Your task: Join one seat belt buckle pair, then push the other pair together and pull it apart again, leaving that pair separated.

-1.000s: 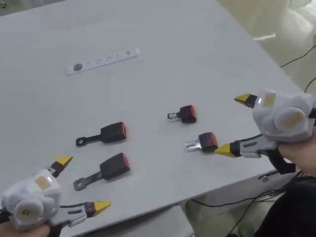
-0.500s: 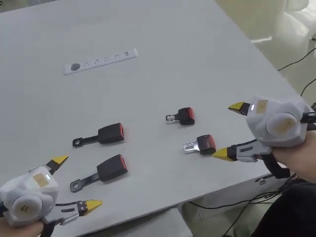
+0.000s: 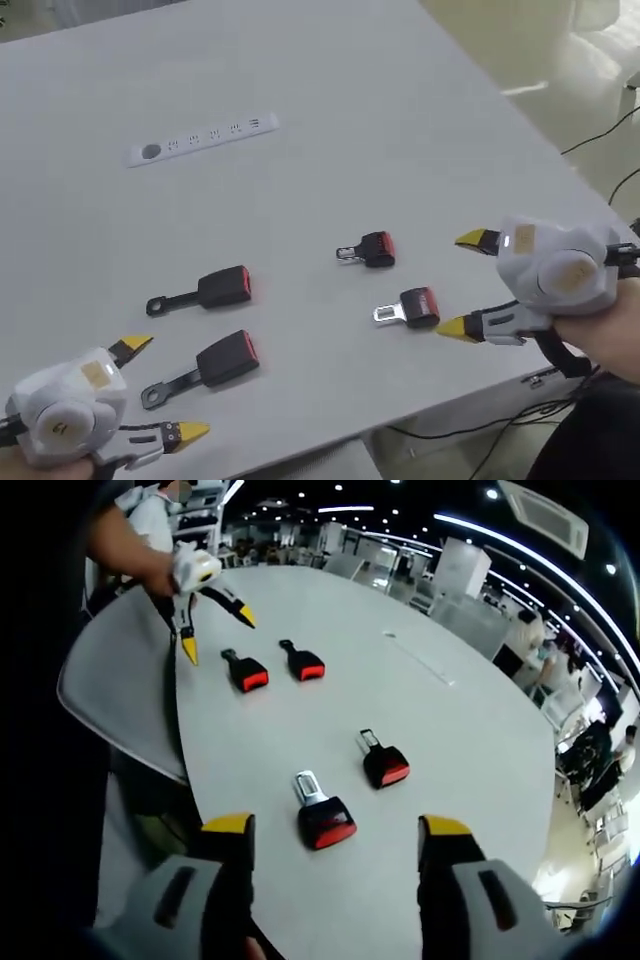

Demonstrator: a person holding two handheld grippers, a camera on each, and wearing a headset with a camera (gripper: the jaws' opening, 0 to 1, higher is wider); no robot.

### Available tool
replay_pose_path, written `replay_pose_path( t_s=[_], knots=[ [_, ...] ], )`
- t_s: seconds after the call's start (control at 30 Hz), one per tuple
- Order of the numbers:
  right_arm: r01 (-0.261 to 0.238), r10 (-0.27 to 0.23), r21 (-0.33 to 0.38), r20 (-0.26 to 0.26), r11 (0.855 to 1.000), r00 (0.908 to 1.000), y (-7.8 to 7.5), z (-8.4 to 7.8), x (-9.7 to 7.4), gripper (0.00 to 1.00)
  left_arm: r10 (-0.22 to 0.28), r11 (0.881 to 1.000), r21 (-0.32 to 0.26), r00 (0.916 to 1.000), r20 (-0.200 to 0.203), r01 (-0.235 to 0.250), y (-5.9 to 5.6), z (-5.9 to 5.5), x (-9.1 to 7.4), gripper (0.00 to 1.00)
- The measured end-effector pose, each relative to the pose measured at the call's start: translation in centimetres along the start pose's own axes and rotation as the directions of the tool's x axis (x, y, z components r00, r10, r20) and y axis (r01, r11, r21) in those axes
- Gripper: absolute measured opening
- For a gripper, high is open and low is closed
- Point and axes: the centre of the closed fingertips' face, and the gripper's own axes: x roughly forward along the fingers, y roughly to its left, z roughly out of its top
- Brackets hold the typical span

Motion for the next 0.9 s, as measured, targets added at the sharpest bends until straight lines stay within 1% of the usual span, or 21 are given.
replay_pose_path(
  t_s=[0.13, 0.17, 0.27, 0.37, 0.4, 0.43, 0.47, 0.5, 0.53, 0.57, 0.67, 0.7, 0.77, 0.8, 0.83, 0.87, 0.9],
  knots=[
    [-0.034, 0.034, -0.032, -0.015, 0.999, 0.9993, 0.0, -0.3, 0.9, 0.6, -0.035, 0.999, 0.018, 0.9993, -0.013, 0.036, 0.0, 0.2, 1.0, 0.77],
    [-0.04, 0.04, -0.04, -0.017, 0.998, 0.9991, 0.0, -0.3, 1.0, 0.58, -0.055, 0.998, 0.018, 0.9983, -0.021, 0.055, -0.1, 0.3, 1.3, 0.76],
    [-0.073, 0.071, -0.052, -0.027, 0.996, 0.9971, 0.0, -0.6, 1.8, 0.53, -0.095, 0.995, 0.016, 0.9945, -0.043, 0.096, -0.3, 0.3, 2.1, 0.67],
    [-0.1, 0.097, -0.067, -0.045, 0.993, 0.9943, 0.0, -0.8, 2.7, 0.51, -0.115, 0.992, 0.046, 0.992, -0.053, 0.117, -0.2, 0.6, 3.1, 0.67],
    [-0.113, 0.11, -0.072, -0.05, 0.991, 0.9927, 0.2, -0.9, 2.9, 0.5, -0.122, 0.991, 0.052, 0.9911, -0.054, 0.125, -0.4, 1.0, 3.3, 0.67],
    [-0.125, 0.12, -0.078, -0.059, 0.989, 0.991, 0.0, -1.4, 3.5, 0.5, -0.132, 0.989, 0.057, 0.9895, -0.06, 0.135, -0.4, 1.2, 3.7, 0.67],
    [-0.144, 0.138, -0.085, -0.069, 0.986, 0.988, 0.3, -1.7, 3.8, 0.48, -0.136, 0.988, 0.061, 0.9886, -0.066, 0.14, -0.4, 1.3, 3.9, 0.66],
    [-0.154, 0.147, -0.093, -0.08, 0.984, 0.9859, 0.3, -1.9, 4.1, 0.47, -0.149, 0.986, 0.062, 0.986, -0.075, 0.153, -0.5, 1.3, 4.3, 0.66],
    [-0.173, 0.163, -0.097, -0.099, 0.98, 0.9816, 0.6, -2.2, 4.3, 0.46, -0.16, 0.984, 0.06, 0.9837, -0.082, 0.165, -0.5, 1.3, 4.5, 0.65],
    [-0.18, 0.17, -0.1, -0.099, 0.979, 0.9804, 0.7, -2.3, 4.5, 0.46, -0.166, 0.983, 0.061, 0.9825, -0.085, 0.171, -0.6, 1.3, 4.7, 0.64],
    [-0.216, 0.201, -0.122, -0.125, 0.969, 0.9715, 1.2, -2.6, 5.2, 0.44, -0.195, 0.977, 0.062, 0.975, -0.107, 0.202, -1.0, 1.1, 5.4, 0.62],
    [-0.227, 0.211, -0.125, -0.132, 0.966, 0.9686, 1.4, -2.7, 5.3, 0.44, -0.197, 0.977, 0.064, 0.9739, -0.112, 0.205, -1.0, 1.1, 5.6, 0.61],
    [-0.24, 0.221, -0.133, -0.145, 0.962, 0.9645, 1.6, -2.9, 5.6, 0.44, -0.206, 0.974, 0.07, 0.97, -0.129, 0.216, -1.1, 0.9, 6.0, 0.58],
    [-0.248, 0.228, -0.135, -0.151, 0.959, 0.9621, 1.6, -3.3, 6.0, 0.43, -0.21, 0.972, 0.076, 0.9679, -0.138, 0.222, -1.2, 0.9, 6.1, 0.57],
    [-0.251, 0.23, -0.135, -0.153, 0.958, 0.961, 1.5, -3.5, 6.1, 0.43, -0.214, 0.97, 0.084, 0.9668, -0.139, 0.227, -1.2, 0.9, 6.1, 0.55],
    [-0.256, 0.233, -0.136, -0.161, 0.957, 0.959, 1.4, -3.7, 6.4, 0.42, -0.231, 0.966, 0.085, 0.9631, -0.137, 0.244, -1.5, 0.9, 6.1, 0.53],
    [-0.259, 0.236, -0.137, -0.164, 0.956, 0.9578, 1.4, -3.8, 6.5, 0.42, -0.235, 0.966, 0.078, 0.9625, -0.136, 0.247, -1.4, 0.9, 6.2, 0.51]
  ],
)
